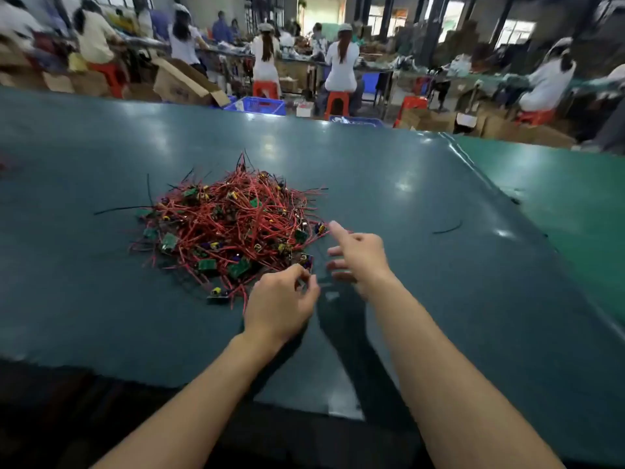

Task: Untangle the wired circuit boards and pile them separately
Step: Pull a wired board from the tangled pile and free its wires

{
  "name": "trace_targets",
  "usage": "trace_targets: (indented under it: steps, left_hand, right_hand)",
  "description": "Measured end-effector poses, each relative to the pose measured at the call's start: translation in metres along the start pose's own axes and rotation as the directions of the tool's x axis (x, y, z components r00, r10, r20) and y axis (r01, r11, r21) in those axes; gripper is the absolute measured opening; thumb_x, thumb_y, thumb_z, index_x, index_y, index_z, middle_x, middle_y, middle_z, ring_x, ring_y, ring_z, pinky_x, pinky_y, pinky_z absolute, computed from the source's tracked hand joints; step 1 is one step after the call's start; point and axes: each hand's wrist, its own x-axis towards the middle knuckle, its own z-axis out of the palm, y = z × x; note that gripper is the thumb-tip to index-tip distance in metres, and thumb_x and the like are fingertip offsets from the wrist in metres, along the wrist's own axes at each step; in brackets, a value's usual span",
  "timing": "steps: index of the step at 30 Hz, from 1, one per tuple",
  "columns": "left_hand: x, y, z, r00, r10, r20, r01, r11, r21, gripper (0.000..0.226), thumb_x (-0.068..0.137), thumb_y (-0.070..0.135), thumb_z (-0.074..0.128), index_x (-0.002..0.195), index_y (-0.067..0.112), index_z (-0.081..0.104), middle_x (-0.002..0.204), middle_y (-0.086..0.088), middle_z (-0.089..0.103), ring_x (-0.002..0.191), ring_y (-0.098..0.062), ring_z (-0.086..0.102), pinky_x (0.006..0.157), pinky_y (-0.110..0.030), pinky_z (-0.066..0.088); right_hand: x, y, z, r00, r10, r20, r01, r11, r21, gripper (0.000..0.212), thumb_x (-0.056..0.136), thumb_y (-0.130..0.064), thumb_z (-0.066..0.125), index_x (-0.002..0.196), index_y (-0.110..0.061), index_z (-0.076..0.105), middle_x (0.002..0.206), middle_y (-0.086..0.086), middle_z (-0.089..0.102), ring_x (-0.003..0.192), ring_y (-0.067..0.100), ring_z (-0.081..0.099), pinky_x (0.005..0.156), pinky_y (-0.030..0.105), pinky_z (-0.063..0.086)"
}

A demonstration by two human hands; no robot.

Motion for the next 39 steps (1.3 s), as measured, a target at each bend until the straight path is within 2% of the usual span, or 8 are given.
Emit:
trace_targets:
  steps: [5,11,16,20,23,27,33,39]
  left_hand:
    - [-0.004,0.012,0.005,1.0,0.018,-0.002,-0.019,0.994,-0.108,0.016,0.087,0.031,0.067,0.078,0.018,0.069,0.059,0.0,0.065,0.06,-0.027,0.062,0.062,-0.034,0.05]
    - [0.017,0.014,0.012,0.981,-0.188,0.046,0.19,0.892,-0.41,0.019,0.086,0.02,0.071,0.068,0.014,0.07,0.049,0.008,0.055,0.047,-0.005,0.047,0.055,-0.023,0.042]
    - [0.043,0.042,0.015,0.86,-0.31,0.405,0.51,0.509,-0.693,0.027,0.097,0.027,0.058,0.084,0.008,0.072,0.059,-0.002,0.061,0.035,-0.005,0.036,0.039,-0.018,0.03]
    - [0.057,0.079,0.017,0.685,-0.092,0.722,0.728,0.051,-0.684,0.059,0.093,0.062,0.042,0.109,0.008,0.061,0.091,-0.009,0.075,0.038,-0.01,0.036,0.042,-0.018,0.027]
    - [0.072,0.105,0.017,0.732,0.057,0.679,0.681,-0.094,-0.726,0.047,0.096,0.055,0.043,0.106,0.012,0.059,0.094,-0.005,0.075,0.046,-0.008,0.047,0.046,-0.02,0.041]
    - [0.085,0.12,0.029,0.903,-0.089,0.42,0.427,0.082,-0.9,0.011,0.096,0.016,0.059,0.098,0.007,0.065,0.076,-0.005,0.074,0.055,-0.011,0.065,0.052,-0.018,0.051]
    - [0.063,0.071,0.062,0.921,-0.198,0.335,0.386,0.367,-0.846,0.018,0.082,0.002,0.073,0.092,0.002,0.058,0.072,-0.011,0.073,0.055,-0.015,0.068,0.053,-0.026,0.058]
    - [0.057,0.034,0.079,0.917,-0.187,0.353,0.397,0.327,-0.858,0.012,0.086,0.0,0.067,0.095,0.008,0.069,0.077,-0.005,0.076,0.065,-0.018,0.072,0.057,-0.023,0.056]
  right_hand:
    - [0.035,-0.027,0.007,0.982,0.159,-0.101,-0.119,0.94,0.321,0.013,0.098,-0.009,0.057,0.086,-0.005,0.054,0.074,0.015,0.06,0.042,0.018,0.054,0.035,0.022,0.043]
    - [0.043,-0.068,-0.044,0.992,-0.107,-0.064,0.114,0.986,0.124,0.018,0.095,-0.013,0.06,0.077,-0.011,0.06,0.07,0.004,0.054,0.058,0.016,0.05,0.047,0.022,0.043]
    - [0.018,-0.1,-0.086,0.973,-0.227,0.046,0.186,0.883,0.432,0.015,0.101,-0.016,0.051,0.086,-0.012,0.054,0.087,0.007,0.072,0.066,0.023,0.07,0.05,0.023,0.05]
    - [-0.005,-0.095,-0.112,0.968,-0.246,0.041,0.179,0.801,0.572,0.015,0.101,-0.017,0.044,0.093,-0.007,0.051,0.089,0.011,0.075,0.066,0.023,0.072,0.051,0.022,0.053]
    - [-0.019,-0.077,-0.128,0.978,-0.207,0.011,0.152,0.753,0.64,0.02,0.101,-0.018,0.044,0.088,-0.007,0.054,0.082,0.01,0.075,0.068,0.021,0.073,0.052,0.021,0.054]
    - [-0.028,-0.045,-0.132,0.984,-0.174,-0.029,0.131,0.615,0.778,0.021,0.089,-0.028,0.061,0.095,-0.008,0.061,0.09,0.01,0.074,0.084,0.022,0.073,0.068,0.025,0.058]
    - [-0.027,0.041,-0.078,0.992,0.004,0.126,-0.067,0.864,0.5,0.035,0.081,-0.024,0.068,0.111,-0.005,0.066,0.098,0.01,0.075,0.08,0.021,0.07,0.073,0.026,0.058]
    - [0.009,0.05,-0.074,0.999,-0.04,-0.028,0.047,0.931,0.361,0.014,0.091,-0.012,0.067,0.078,-0.013,0.069,0.076,0.006,0.072,0.067,0.019,0.071,0.048,0.026,0.053]
